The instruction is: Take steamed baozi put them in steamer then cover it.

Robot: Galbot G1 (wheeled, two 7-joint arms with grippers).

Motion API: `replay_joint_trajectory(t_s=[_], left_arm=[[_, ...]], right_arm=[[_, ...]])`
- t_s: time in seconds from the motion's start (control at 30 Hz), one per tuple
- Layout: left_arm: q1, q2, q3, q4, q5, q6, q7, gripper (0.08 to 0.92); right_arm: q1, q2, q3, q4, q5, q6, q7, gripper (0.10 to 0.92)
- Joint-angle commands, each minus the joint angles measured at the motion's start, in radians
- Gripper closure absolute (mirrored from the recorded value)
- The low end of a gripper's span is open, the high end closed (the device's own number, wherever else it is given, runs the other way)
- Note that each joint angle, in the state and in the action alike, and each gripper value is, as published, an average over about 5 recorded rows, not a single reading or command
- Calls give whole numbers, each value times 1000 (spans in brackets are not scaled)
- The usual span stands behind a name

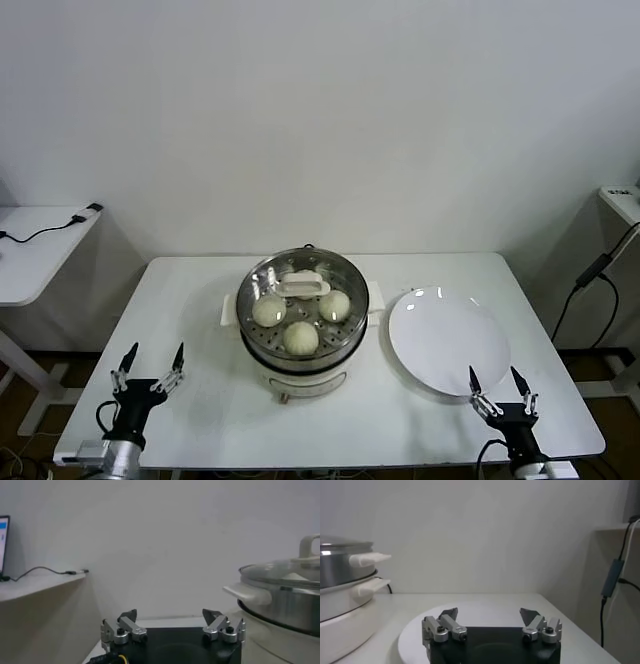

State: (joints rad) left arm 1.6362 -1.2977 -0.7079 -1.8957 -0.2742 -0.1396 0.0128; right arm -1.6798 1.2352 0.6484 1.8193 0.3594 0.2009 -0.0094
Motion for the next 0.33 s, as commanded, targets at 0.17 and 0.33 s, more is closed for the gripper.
replay_joint_trajectory(t_s=[0.17, 0.33], left_arm=[[20, -4, -2, 53, -116, -66, 16, 177], [21, -5, 1, 49, -117, -65, 17, 177]], right_arm=[[-6, -1, 4, 3, 2, -2, -3, 203], [-9, -3, 5, 6, 2, -1, -3, 203]])
